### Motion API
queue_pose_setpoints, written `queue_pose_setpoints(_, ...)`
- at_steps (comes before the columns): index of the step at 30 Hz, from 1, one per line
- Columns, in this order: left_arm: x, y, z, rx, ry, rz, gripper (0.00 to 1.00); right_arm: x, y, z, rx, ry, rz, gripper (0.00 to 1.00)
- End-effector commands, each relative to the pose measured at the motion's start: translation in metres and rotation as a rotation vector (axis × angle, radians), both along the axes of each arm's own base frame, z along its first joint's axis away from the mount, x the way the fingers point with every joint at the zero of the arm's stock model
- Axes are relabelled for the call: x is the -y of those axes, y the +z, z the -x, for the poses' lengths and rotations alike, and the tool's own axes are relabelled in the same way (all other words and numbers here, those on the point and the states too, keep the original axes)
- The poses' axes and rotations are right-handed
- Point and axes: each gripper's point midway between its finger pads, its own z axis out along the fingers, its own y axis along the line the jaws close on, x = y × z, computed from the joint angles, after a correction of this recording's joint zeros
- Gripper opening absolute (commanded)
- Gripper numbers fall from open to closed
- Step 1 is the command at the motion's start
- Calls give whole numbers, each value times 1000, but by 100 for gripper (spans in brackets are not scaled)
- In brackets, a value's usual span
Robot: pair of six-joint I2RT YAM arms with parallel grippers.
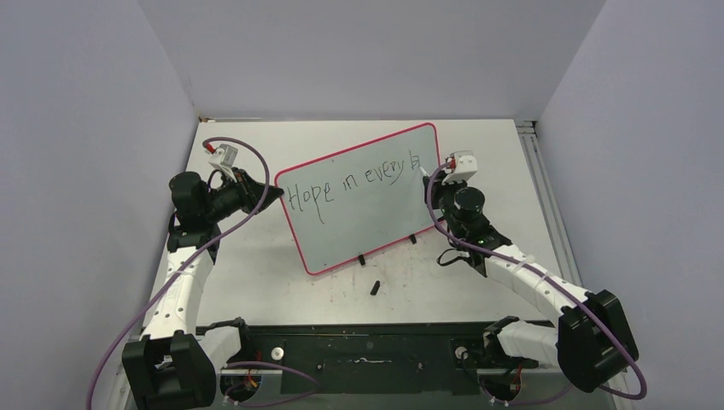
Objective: Write a sentence on the whiteboard
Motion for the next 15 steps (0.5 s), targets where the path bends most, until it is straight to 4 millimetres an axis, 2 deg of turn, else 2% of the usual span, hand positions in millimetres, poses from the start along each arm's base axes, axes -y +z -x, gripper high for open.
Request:
queue_pose_setpoints(1,3,8,2,15,-14,-10,0,-4,45,-15,112,-8,-46,5)
queue_pose_setpoints(5,3,9,1,16,-14,-10,0,-5,50,-19,127,-11,-45,5)
queue_pose_setpoints(15,3,8,1,15,-13,-12,0,-1,50,-27,135,-37,-39,5)
